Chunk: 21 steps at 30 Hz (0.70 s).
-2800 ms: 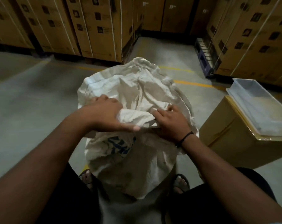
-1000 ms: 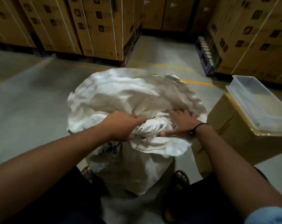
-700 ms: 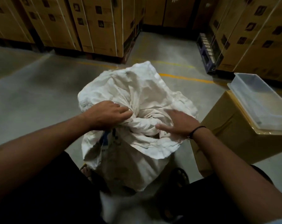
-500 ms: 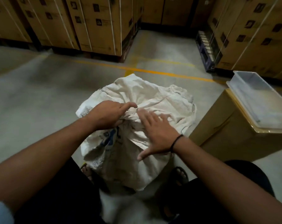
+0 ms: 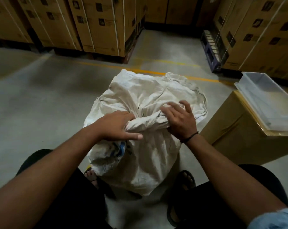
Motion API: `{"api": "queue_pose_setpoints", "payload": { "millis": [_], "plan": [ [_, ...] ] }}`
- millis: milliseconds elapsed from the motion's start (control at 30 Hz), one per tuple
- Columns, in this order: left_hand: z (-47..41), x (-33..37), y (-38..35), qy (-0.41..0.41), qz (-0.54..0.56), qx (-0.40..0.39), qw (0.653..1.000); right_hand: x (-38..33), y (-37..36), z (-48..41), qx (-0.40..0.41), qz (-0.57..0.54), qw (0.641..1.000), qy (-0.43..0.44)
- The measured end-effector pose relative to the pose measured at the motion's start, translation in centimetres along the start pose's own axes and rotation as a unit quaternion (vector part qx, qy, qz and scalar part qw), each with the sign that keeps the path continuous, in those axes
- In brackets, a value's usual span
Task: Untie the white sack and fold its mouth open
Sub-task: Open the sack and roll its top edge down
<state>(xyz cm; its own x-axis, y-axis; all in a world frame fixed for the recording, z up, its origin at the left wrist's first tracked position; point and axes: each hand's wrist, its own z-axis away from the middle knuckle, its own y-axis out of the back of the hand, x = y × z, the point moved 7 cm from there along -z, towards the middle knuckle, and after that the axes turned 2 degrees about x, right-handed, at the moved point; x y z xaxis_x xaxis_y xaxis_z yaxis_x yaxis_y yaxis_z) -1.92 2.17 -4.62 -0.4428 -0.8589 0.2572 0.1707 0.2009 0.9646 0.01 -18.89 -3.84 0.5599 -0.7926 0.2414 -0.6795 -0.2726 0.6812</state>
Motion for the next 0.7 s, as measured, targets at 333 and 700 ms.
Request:
{"api": "queue_pose_setpoints", "payload": {
  "millis": [333, 700],
  "plan": [
    [-2.9, 4.9, -3.3, 0.01, -0.178, 0.122, 0.976, -1.3, -2.5, 0.0, -0.29, -0.119, 0.949, -0.029],
    [-1.1, 7.7, -6.4, 0.166, 0.191, 0.034, 0.967, -2.4, -0.6, 2.2, -0.131, -0.119, 0.981, 0.082]
  ]
}}
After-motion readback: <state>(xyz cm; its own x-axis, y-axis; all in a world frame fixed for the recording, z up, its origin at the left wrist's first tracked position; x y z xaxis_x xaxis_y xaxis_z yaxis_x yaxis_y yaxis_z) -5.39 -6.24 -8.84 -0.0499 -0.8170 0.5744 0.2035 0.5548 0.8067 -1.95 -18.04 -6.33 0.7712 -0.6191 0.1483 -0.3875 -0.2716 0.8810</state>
